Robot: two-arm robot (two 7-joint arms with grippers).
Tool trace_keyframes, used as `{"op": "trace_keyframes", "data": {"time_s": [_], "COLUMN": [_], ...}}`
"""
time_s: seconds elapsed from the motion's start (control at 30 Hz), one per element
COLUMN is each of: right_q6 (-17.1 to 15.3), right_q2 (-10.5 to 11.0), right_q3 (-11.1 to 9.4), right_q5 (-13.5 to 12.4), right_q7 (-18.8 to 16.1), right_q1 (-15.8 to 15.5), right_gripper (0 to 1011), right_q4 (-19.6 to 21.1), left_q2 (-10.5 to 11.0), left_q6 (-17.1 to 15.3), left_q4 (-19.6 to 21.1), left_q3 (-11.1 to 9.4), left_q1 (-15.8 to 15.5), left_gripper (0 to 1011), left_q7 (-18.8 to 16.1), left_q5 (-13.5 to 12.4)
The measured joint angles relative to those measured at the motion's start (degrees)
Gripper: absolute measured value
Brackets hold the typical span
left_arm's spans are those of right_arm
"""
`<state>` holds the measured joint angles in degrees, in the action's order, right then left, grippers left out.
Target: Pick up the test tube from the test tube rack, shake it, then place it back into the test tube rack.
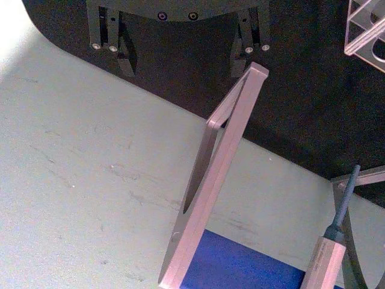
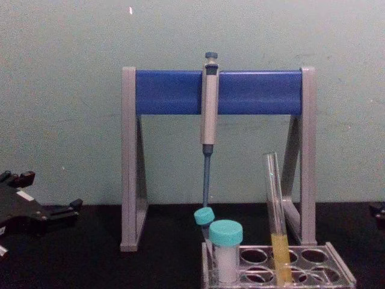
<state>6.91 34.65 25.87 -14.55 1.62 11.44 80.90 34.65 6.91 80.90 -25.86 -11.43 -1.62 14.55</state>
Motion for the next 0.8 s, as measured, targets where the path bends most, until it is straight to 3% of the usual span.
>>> {"op": "trace_keyframes", "data": {"time_s": [0.8], "right_q6": [-0.01], "right_q2": [0.00], "right_q3": [0.00], "right_q5": [0.00], "right_q7": [0.00], "right_q1": [0.00], "right_gripper": [1000], "right_q4": [0.00], "left_q2": [0.00], "left_q6": [0.00], "left_q4": [0.00], "left_q3": [0.00], "left_q1": [0.00], "left_gripper": [1010], "left_q7": [0.00], "left_q5": [0.00]}}
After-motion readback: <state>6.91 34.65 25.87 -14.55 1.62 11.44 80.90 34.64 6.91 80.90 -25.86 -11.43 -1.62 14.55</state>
